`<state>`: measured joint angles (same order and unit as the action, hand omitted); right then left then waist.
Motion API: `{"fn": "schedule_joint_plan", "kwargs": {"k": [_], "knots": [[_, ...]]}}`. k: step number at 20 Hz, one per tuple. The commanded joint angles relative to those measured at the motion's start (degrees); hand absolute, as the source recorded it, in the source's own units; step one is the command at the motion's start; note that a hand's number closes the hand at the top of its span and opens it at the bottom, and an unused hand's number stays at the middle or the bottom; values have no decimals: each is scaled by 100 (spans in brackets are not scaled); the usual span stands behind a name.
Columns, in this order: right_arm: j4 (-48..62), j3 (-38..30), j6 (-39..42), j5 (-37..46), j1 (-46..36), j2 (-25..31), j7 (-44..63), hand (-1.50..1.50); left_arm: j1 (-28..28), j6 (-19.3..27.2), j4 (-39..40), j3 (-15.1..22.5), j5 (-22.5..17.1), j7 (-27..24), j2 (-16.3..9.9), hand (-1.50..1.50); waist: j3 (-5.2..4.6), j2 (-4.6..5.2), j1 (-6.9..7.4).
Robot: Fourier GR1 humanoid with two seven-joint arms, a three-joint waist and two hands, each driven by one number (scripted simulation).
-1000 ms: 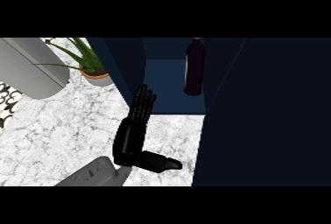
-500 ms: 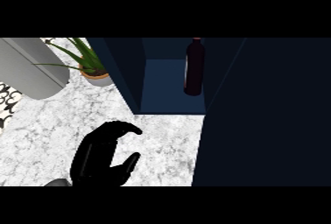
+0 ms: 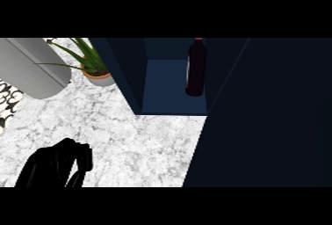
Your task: Pick up the wine, place it into the cabinet and close the cabinet
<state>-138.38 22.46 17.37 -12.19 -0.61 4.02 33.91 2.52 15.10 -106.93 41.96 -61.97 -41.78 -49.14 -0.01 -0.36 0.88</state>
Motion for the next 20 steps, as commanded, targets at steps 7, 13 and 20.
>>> {"fn": "schedule_joint_plan", "kwargs": {"k": [7,13,20], "knots": [[-317,2401,-1103,892,-664,-395,988,150,-1300,-1043,-178,-1304,-802,-409,-1000,-150,-15,-31,17],[415,3270,-2300,1254,-1615,-395,1033,150,-1997,-1775,192,-1741,-970,-750,-1348,-150,-20,-38,129],[1091,3274,-3581,1582,-2655,-369,479,150,-2242,-2448,706,-2073,-1091,-807,-1570,-150,-33,-28,172]]}}
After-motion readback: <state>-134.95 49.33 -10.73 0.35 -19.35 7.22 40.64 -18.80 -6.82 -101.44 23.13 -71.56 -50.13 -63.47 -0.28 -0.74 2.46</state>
